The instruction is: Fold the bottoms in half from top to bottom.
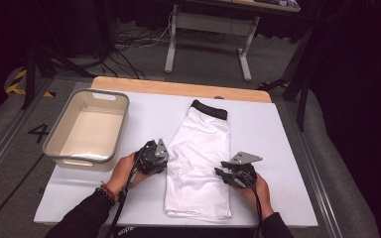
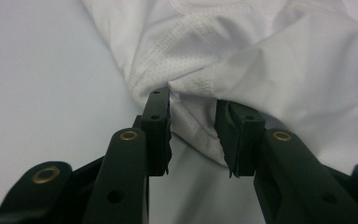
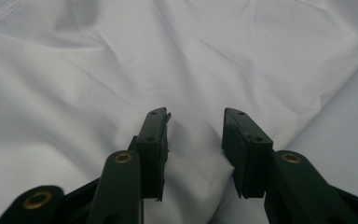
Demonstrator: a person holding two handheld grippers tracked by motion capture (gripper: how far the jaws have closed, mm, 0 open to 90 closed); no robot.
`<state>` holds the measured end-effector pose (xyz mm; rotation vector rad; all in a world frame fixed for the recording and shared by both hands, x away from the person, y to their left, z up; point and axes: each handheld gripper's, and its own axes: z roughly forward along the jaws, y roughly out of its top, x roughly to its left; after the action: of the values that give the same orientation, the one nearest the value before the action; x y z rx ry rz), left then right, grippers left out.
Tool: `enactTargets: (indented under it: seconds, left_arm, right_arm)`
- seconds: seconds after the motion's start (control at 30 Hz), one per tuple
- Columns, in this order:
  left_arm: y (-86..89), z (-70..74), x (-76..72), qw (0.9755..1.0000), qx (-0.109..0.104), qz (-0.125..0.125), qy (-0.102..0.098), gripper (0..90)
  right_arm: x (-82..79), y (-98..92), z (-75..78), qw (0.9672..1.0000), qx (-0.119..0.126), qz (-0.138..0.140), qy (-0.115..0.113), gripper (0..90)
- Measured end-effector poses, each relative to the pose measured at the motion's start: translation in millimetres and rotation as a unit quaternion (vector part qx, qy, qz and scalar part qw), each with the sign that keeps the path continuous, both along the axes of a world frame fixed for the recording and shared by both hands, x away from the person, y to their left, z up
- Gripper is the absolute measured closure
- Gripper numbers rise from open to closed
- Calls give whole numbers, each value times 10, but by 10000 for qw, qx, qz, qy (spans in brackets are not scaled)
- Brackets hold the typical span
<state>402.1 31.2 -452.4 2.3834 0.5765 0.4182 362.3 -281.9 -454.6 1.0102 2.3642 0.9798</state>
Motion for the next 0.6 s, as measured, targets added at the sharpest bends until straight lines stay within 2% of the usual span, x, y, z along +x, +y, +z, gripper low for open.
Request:
enactTargets:
  seconds: [0.03,0.13,0.23,0.3,0.37,0.4,0.43,0.5,0.6]
  left_arm:
    - [0,0,0,10000,0,0,0,655]
    - [-44,-8,99,9997,-179,178,56,617]
    - [-62,-16,123,9996,-198,203,36,630]
    - [-65,-31,156,9992,-298,237,75,636]
    - [-71,-19,150,9993,-150,337,-53,682]
    - [-73,-23,145,9990,-137,389,-184,788]
    - [-70,-22,145,9988,-110,427,-223,844]
    - [-49,-14,144,9982,-211,510,-242,855]
    - [-13,37,104,9974,-210,576,-376,858]
  right_arm:
    - [0,0,0,10000,0,0,0,608]
    - [1,1,0,10000,-4,2,-1,608]
    - [-1,2,0,10000,-10,4,-7,609]
    - [-2,3,0,10000,-12,10,-10,609]
    - [-1,2,0,10000,-14,10,-9,609]
    - [-2,3,0,10000,-11,11,-9,609]
    - [-2,3,0,10000,-13,11,-12,609]
    - [-3,3,0,10000,-12,13,-11,610]
    - [-3,3,0,10000,-14,10,-13,610]
